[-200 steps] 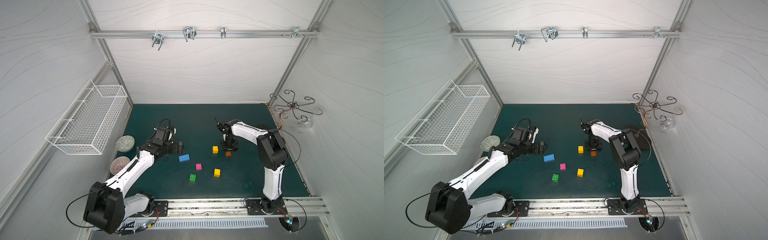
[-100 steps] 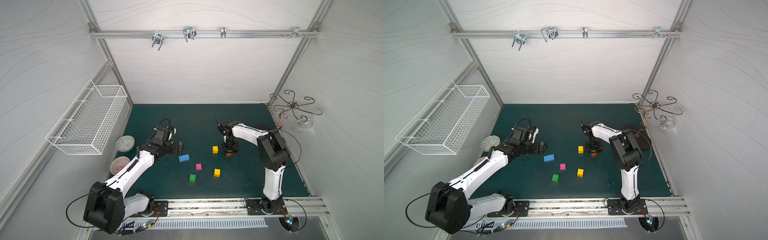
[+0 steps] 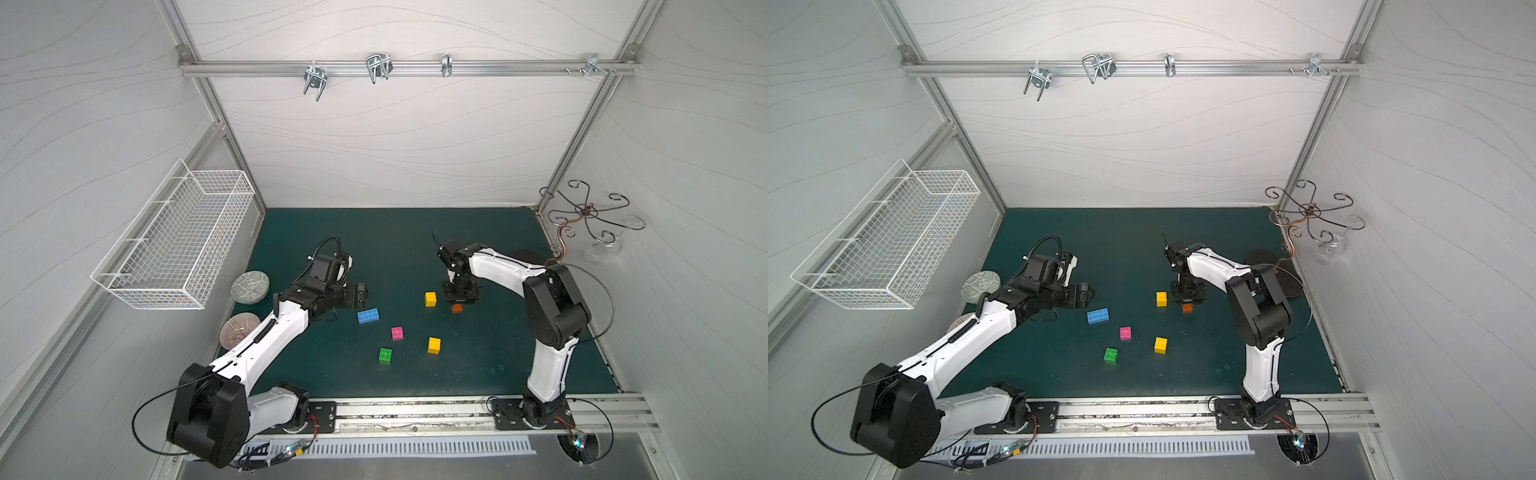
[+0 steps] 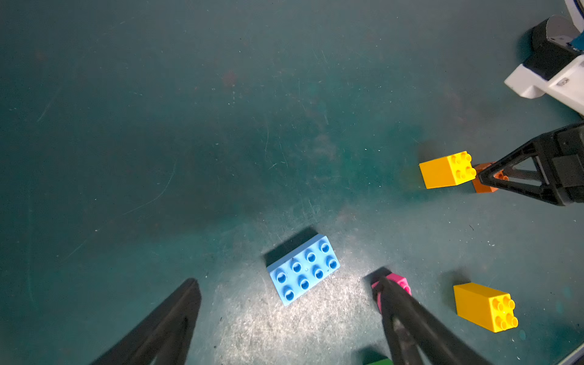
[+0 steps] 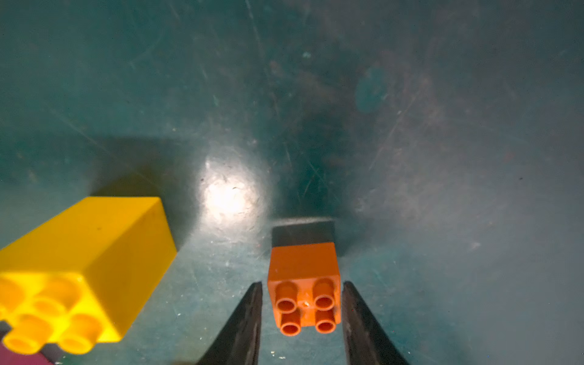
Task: Assemble the number 4 with lego
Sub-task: Pick up the lego brick from the center of the board.
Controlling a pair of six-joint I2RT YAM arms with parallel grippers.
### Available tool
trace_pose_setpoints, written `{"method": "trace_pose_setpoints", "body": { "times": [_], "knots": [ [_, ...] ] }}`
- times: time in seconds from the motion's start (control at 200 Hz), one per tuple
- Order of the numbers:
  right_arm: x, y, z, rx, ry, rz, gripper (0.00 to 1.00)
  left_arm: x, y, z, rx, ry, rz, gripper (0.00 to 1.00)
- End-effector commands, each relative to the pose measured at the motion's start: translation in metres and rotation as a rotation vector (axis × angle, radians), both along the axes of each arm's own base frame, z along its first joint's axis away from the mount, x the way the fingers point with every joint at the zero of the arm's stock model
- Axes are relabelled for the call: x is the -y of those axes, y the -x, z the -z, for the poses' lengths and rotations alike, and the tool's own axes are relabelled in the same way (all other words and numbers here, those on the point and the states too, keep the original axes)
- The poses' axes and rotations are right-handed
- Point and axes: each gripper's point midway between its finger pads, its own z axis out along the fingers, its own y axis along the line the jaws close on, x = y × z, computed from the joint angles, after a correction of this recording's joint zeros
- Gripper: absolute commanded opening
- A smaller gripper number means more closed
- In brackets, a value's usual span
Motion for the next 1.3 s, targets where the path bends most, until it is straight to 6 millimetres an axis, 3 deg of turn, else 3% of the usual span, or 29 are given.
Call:
{"method": "trace_pose_setpoints", "body": {
  "times": [0.0, 0.39, 0.64, 0.845, 1.296],
  "knots": [
    [0.002, 0.001, -0.003, 0.013, -0.006, -0.004, 0.41, 0.006, -0.008, -0.021, 0.073, 0.024, 0.017, 0.91],
    [0.002, -0.002, -0.011, 0.033, -0.013, -0.003, 0.27, 0.006, -0.008, -0.022, 0.078, 0.018, 0.018, 0.91],
    [-0.008, -0.01, -0.046, 0.07, -0.048, -0.026, 0.19, 0.007, -0.007, -0.022, 0.08, 0.021, 0.022, 0.91],
    [-0.029, -0.013, -0.065, 0.075, -0.07, -0.08, 0.17, 0.008, -0.008, -0.023, 0.081, 0.024, 0.028, 0.91],
    [-0.059, -0.005, -0.058, 0.014, -0.06, -0.126, 0.17, 0.011, -0.008, -0.026, 0.091, 0.037, 0.036, 0.91]
  ]
}}
